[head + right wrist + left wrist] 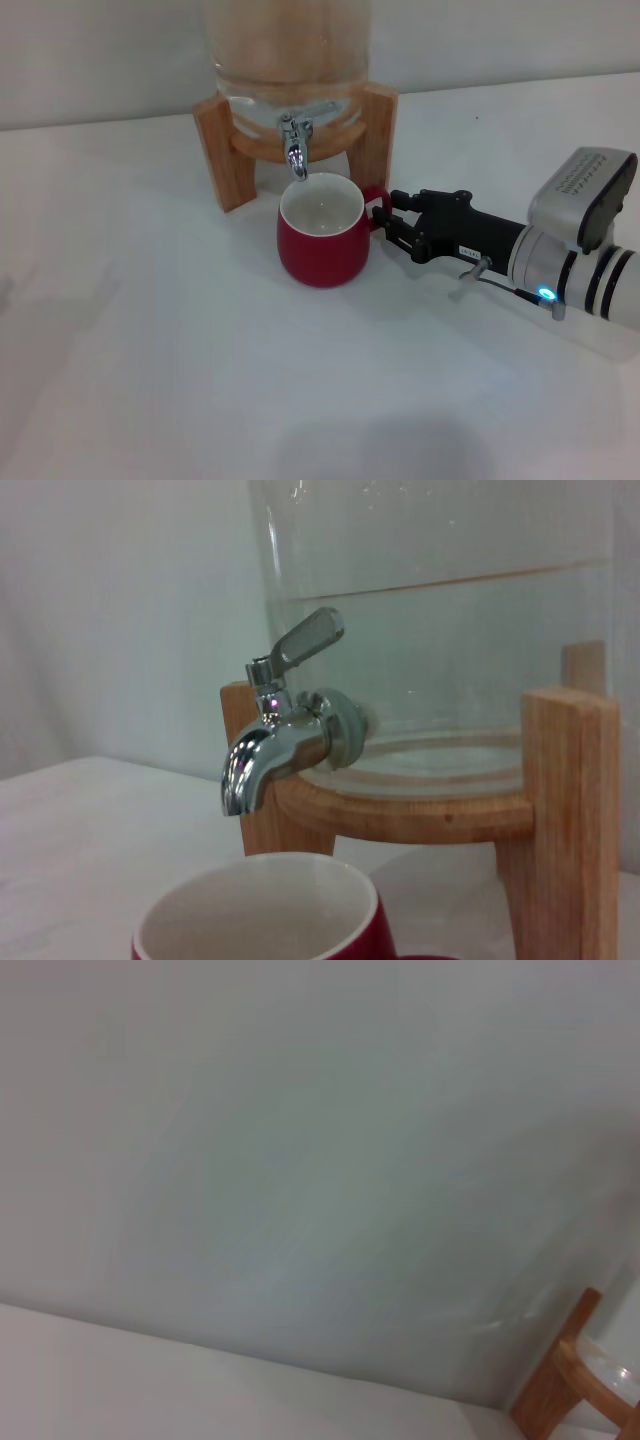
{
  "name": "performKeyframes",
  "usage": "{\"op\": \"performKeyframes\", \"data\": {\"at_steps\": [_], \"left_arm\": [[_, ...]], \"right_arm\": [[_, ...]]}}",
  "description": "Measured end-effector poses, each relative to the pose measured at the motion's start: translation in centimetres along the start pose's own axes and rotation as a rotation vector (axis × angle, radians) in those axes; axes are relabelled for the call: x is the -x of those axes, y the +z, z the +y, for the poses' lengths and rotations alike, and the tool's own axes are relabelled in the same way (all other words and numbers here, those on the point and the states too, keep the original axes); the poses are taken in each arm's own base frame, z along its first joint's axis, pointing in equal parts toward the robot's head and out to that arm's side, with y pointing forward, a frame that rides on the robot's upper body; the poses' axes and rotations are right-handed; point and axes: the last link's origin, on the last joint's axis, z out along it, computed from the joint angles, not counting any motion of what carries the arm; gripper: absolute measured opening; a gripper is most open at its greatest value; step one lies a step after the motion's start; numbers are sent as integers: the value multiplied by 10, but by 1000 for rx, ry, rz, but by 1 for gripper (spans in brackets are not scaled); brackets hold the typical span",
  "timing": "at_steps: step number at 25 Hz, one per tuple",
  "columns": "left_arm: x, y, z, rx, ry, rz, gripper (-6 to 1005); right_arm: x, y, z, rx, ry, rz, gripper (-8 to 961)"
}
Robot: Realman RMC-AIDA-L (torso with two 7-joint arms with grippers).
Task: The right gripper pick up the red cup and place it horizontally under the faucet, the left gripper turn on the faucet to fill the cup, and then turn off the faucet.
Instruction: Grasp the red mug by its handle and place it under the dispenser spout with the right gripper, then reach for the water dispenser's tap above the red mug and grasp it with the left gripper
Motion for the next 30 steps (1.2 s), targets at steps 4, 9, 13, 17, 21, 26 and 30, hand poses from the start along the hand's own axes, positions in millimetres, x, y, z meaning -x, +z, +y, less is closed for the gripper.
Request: {"op": "performKeyframes", "data": {"at_steps": [4, 9, 13, 17, 21, 26, 30], "left_arm": [[0, 0, 0, 0, 0, 0, 822], [-1, 0, 0, -1, 3, 1, 822], [-1, 0, 0, -1, 4, 1, 822], [-1, 0, 0, -1, 4, 1, 822], [-3, 3, 1, 5, 7, 3, 822], [-4, 4, 1, 8, 7, 3, 822], [-4, 4, 1, 8, 8, 3, 822]], "right_arm": [[0, -4, -2, -1, 8, -8, 336], [-1, -9, -7, 11, 22, 12, 337], [-3, -15, -9, 22, 21, 13, 339], [-4, -21, -12, 32, 34, 18, 340], [-4, -35, -21, 40, 51, 27, 341], [1, -54, -31, 47, 71, 3, 343], [8, -62, -38, 64, 67, 11, 344]]}}
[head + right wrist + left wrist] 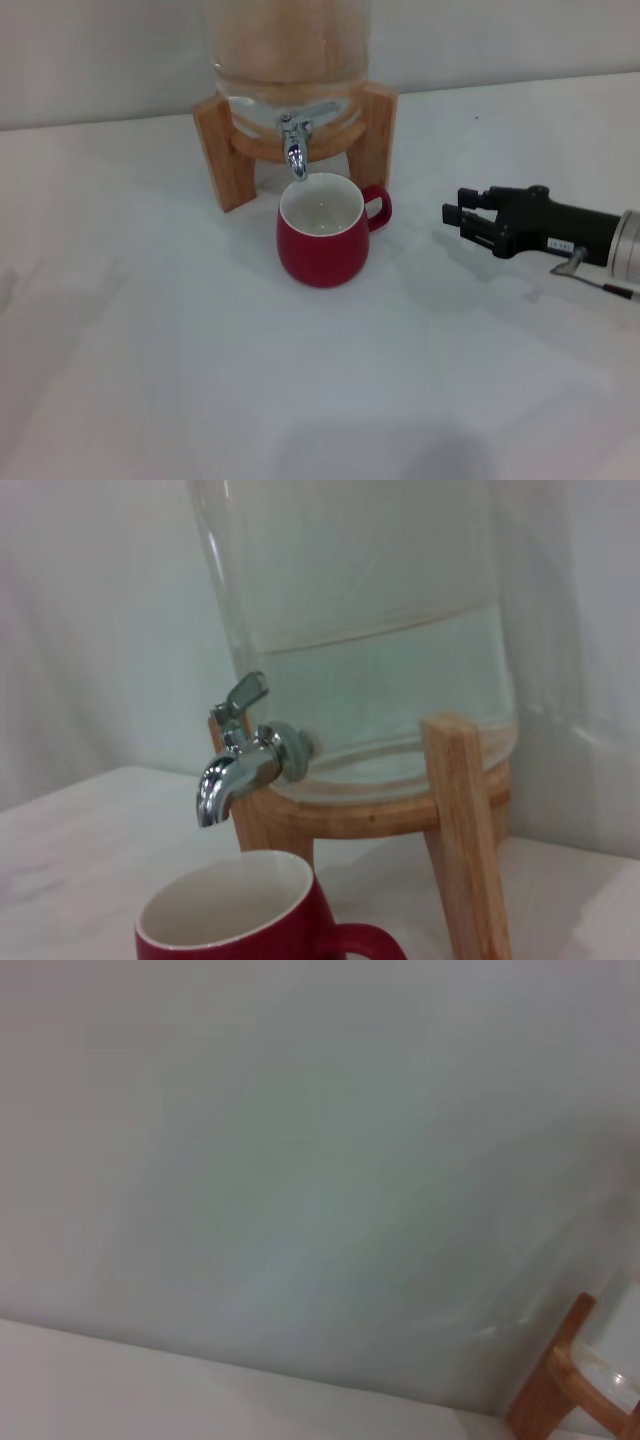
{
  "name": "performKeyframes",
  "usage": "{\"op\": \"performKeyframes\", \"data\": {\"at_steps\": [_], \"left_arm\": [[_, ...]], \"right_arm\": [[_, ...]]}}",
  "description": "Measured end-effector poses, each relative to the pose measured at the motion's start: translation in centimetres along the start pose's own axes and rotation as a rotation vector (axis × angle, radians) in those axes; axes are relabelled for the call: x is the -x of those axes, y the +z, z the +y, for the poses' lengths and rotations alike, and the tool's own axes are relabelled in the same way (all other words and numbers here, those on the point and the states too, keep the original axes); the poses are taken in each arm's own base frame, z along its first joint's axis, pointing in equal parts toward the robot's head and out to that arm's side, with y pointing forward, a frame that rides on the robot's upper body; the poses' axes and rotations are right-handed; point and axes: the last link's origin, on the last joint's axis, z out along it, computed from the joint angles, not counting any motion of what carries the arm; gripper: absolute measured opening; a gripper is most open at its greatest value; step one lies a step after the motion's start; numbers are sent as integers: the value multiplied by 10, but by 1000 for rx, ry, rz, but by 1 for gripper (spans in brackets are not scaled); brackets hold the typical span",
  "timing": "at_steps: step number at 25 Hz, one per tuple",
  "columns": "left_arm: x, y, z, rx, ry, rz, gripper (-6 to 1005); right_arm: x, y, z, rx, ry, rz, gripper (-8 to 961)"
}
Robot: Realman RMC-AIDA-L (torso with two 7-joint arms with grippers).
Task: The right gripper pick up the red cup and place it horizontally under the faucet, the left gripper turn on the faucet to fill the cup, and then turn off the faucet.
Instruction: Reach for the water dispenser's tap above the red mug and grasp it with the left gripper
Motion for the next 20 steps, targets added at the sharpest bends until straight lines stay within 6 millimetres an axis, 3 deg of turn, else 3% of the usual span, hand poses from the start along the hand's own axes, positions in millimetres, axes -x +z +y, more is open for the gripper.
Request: {"op": "performKeyframes", "data": {"at_steps": [7, 12, 17, 20], "left_arm": [[1, 2, 0, -5, -2, -4, 821], [6, -2, -1, -14, -11, -7, 821], [5, -3, 0, -3, -41, -22, 821], [-6, 2, 8, 35, -84, -91, 821]], "right_arm": [[30, -3, -13, 38, -91, 61, 346], [44, -8, -22, -4, -96, 5, 563], [48, -16, -25, -26, -90, -38, 602], [50, -18, -25, -28, -97, -55, 609]]}}
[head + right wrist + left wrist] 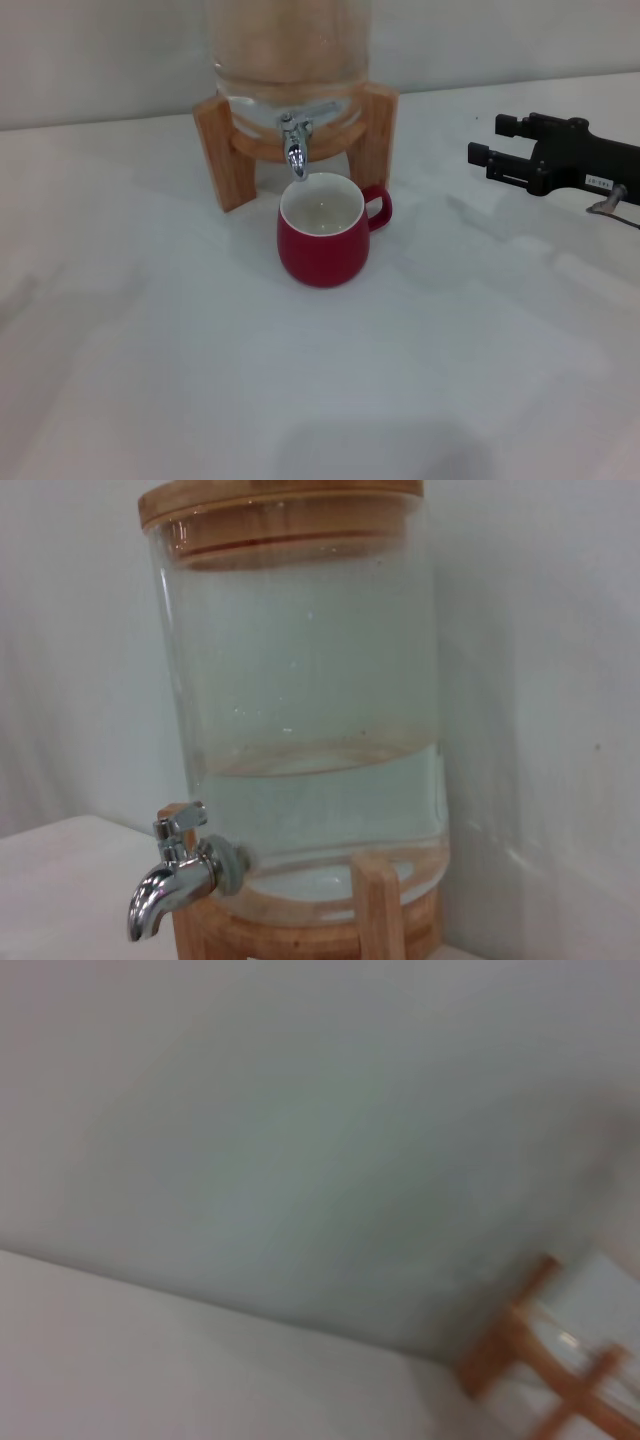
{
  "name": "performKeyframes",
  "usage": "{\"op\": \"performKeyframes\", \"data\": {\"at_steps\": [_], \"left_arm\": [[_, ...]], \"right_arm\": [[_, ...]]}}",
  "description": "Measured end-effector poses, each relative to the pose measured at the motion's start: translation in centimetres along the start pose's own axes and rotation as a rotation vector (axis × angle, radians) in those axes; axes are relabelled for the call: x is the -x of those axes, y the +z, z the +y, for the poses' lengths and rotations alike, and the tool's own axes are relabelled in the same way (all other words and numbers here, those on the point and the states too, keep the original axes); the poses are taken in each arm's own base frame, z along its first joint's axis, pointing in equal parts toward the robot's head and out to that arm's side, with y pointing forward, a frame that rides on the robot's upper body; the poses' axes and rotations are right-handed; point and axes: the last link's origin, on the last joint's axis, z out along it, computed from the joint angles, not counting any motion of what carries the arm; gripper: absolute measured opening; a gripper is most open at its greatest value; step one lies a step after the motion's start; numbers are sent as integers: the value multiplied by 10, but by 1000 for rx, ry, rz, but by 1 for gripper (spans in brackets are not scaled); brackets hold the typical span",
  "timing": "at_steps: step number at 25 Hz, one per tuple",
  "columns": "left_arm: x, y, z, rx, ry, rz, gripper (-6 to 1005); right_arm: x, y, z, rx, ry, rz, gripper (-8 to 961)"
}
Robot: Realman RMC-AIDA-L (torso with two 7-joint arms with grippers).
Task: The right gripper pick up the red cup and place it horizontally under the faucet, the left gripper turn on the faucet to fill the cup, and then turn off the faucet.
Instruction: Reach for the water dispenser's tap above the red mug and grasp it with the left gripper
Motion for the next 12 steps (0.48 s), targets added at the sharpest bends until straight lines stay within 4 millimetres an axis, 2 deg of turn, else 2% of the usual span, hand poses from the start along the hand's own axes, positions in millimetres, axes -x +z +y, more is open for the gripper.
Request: {"op": "performKeyframes", "data": {"at_steps": [6, 12], "left_arm": [[-41, 17, 45, 76, 80, -227, 821], [-72, 35, 95, 98, 166, -450, 821]], "right_arm": [[1, 2, -1, 0, -8, 12, 607], [-5, 1, -1, -11, 2, 27, 593]]}}
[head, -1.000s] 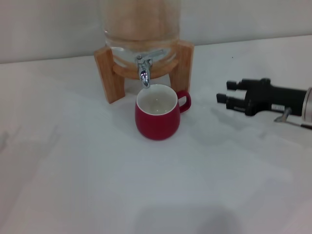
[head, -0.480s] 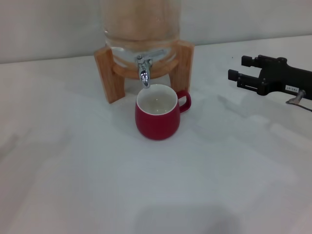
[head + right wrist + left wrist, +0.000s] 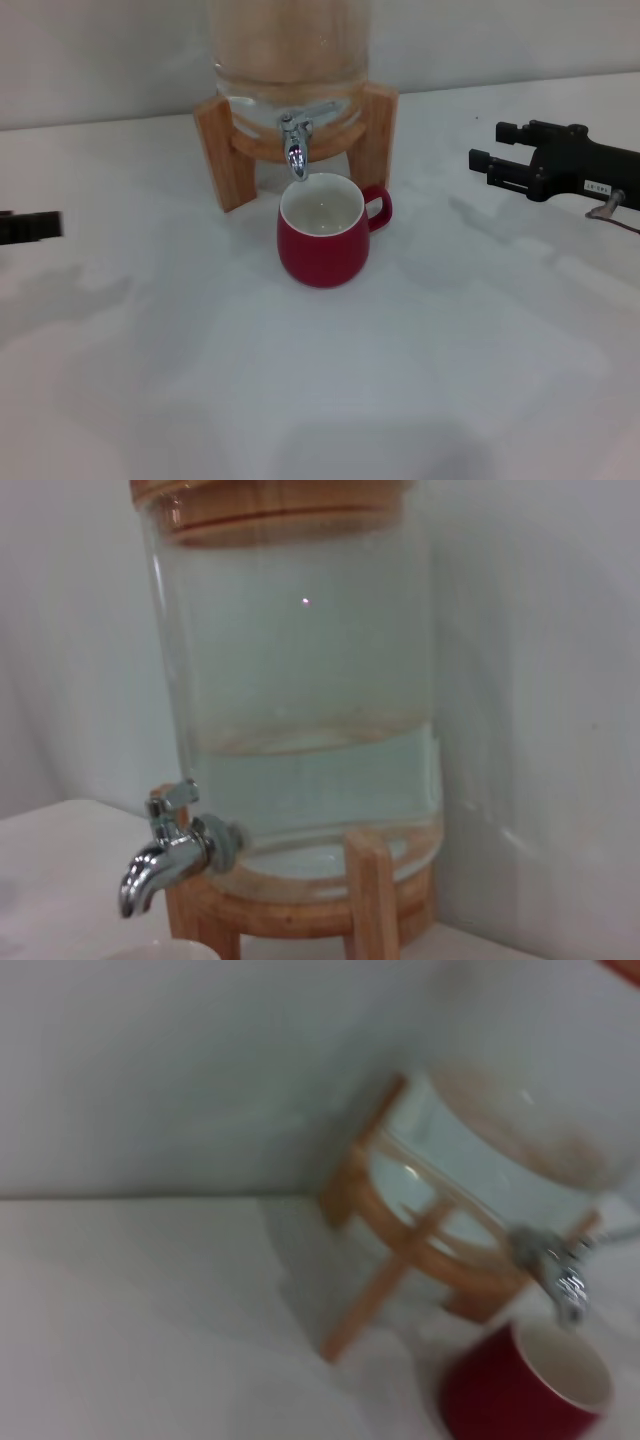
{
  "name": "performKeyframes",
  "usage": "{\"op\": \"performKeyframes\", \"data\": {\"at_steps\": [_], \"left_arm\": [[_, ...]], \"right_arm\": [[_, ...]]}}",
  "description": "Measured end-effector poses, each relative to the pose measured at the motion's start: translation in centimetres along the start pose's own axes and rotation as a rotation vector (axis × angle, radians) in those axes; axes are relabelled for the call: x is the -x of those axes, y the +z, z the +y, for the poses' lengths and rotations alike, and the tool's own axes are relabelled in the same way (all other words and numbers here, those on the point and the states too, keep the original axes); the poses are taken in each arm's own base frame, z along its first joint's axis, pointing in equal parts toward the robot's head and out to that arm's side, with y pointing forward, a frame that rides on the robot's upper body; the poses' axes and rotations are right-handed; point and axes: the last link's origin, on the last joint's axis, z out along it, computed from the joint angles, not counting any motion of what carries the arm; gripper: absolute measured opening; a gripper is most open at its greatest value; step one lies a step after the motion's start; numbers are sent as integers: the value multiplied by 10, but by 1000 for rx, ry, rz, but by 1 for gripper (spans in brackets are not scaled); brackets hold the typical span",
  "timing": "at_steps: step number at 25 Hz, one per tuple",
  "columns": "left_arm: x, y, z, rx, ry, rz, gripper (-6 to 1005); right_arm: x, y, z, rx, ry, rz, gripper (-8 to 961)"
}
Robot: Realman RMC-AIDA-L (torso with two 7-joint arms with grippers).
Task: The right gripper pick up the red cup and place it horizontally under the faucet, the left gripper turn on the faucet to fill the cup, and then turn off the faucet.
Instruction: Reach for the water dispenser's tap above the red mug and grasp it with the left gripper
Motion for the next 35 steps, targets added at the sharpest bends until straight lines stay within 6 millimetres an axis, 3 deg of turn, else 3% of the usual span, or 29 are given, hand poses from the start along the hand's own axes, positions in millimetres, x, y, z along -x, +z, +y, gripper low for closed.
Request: {"op": "performKeyframes", "data": {"at_steps": [10, 19, 26, 35], "left_arm": [[-56, 1, 82, -202, 354, -227, 821], [-74, 33, 140, -498, 783, -282, 821], [-86, 46, 160, -442, 894, -127, 821], [-88, 56, 176, -300, 893, -41, 820]], "right_arm": [[-12, 2, 1, -32, 21, 19, 588], [-20, 7, 4, -42, 29, 32, 588], [-23, 4, 4, -49, 35, 34, 588], [-22, 7, 3, -54, 39, 33, 588]]}}
